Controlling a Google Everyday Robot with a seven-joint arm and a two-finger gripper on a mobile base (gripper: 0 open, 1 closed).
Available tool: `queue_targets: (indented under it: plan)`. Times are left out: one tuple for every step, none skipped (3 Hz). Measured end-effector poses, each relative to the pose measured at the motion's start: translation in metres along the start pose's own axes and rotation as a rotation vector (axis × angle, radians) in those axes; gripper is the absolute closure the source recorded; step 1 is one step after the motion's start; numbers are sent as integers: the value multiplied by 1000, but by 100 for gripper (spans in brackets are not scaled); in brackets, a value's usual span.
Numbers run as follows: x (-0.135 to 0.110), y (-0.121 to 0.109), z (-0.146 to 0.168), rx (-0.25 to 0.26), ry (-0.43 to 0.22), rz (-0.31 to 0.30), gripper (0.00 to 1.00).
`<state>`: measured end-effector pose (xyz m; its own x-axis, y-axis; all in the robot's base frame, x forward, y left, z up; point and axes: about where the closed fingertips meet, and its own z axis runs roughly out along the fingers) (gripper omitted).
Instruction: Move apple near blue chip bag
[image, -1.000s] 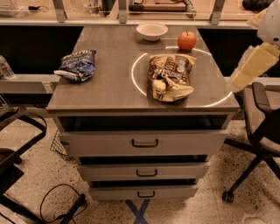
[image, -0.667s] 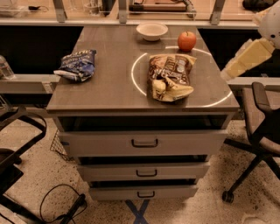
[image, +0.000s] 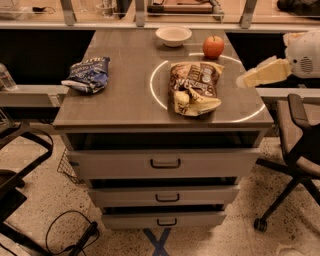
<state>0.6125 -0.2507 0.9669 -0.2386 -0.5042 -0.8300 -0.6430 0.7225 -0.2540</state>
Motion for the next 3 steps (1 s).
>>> queue_targets:
  plan:
    - [-9,-26,17,96,-126,44,0]
    - [-25,-52,17,198,-198,53,0]
    - [-25,-55,24,199,-205,60,0]
